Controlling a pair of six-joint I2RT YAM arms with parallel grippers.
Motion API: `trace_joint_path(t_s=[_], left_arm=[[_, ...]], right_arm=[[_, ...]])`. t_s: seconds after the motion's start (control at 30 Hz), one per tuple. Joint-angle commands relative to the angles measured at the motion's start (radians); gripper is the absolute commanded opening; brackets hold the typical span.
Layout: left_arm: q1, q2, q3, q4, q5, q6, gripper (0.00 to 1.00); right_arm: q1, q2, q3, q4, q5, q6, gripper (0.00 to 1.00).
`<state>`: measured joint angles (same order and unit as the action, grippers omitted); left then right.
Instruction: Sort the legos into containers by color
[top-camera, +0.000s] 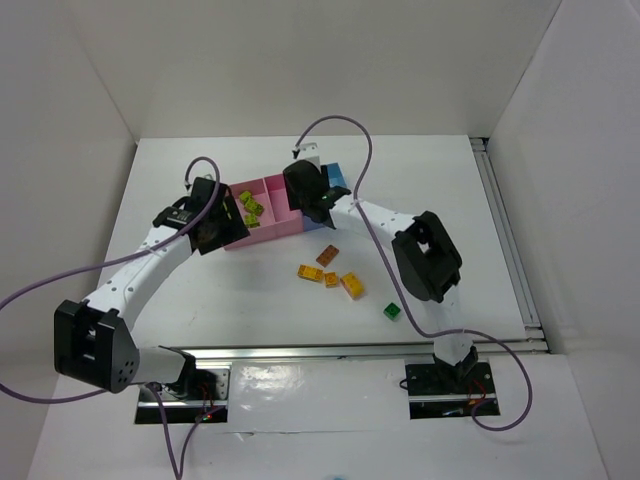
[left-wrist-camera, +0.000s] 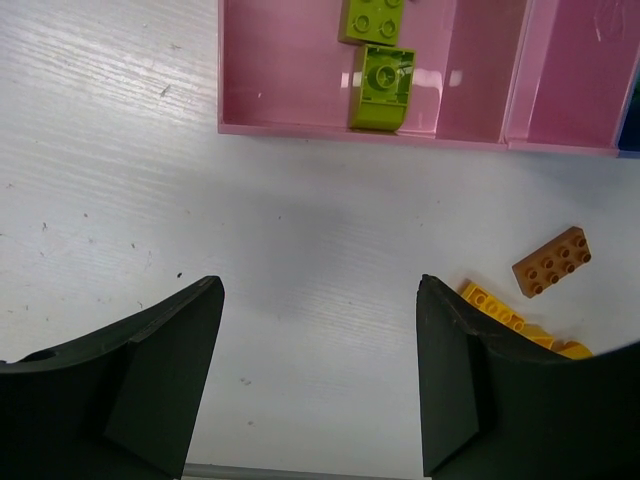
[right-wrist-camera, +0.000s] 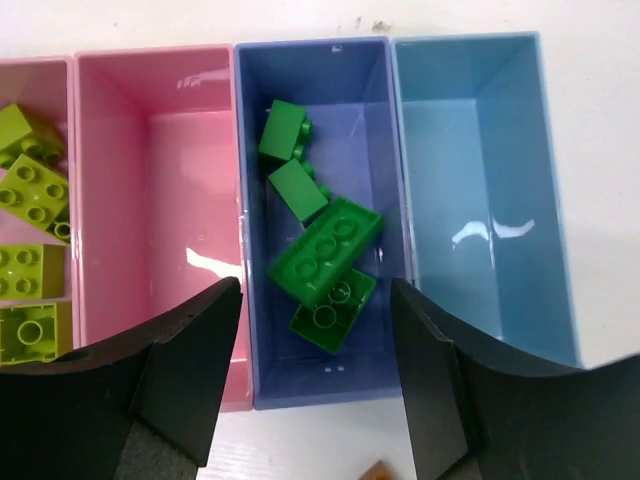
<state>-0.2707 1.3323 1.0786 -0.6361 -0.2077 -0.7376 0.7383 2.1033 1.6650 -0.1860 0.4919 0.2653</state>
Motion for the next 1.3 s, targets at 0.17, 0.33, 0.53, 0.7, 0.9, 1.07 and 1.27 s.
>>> trace_joint_path(t_s=[0.17,0.33,0.53,0.7,0.9,1.07,1.27], left_arm=[[0.014,-0.036,0.007,-0.007,-0.004,0.003,0.81],[0.014,-0.027,0.018,-0.007,0.027,0.014,0.81],[0.014,0.004,0.055,0.003,0.045,0.023,0.81],[0.005,0.004,0.064,0.003,0.074,0.023,0.81],[-0.004,0.013,0.064,0.012,0.085,0.023,0.79],[-0.004,0.013,0.044,0.012,0.085,0.023,0.79],[-0.013,0.022,0.044,0.012,0.085,0.014,0.79]], right_arm=[[-0.002,-0.342,-0.290,0.017,0.049,0.066,0.63],[-0.002,-0.633,-0.606,-0.094,0.073,0.231,0.61],[-0.013,-0.865,-0.882,-0.311,-0.032,0.485,0.86],[-0.013,-0.943,-0.993,-0.447,-0.050,0.682,0.89],[-0.013,-0.956,-1.053,-0.475,-0.045,0.781,0.92],[-0.013,-0.937,-1.071,-0.532,-0.082,0.929,0.87],[-0.013,-0.927,-1.099,-0.523,-0.118,1.029,0.78]])
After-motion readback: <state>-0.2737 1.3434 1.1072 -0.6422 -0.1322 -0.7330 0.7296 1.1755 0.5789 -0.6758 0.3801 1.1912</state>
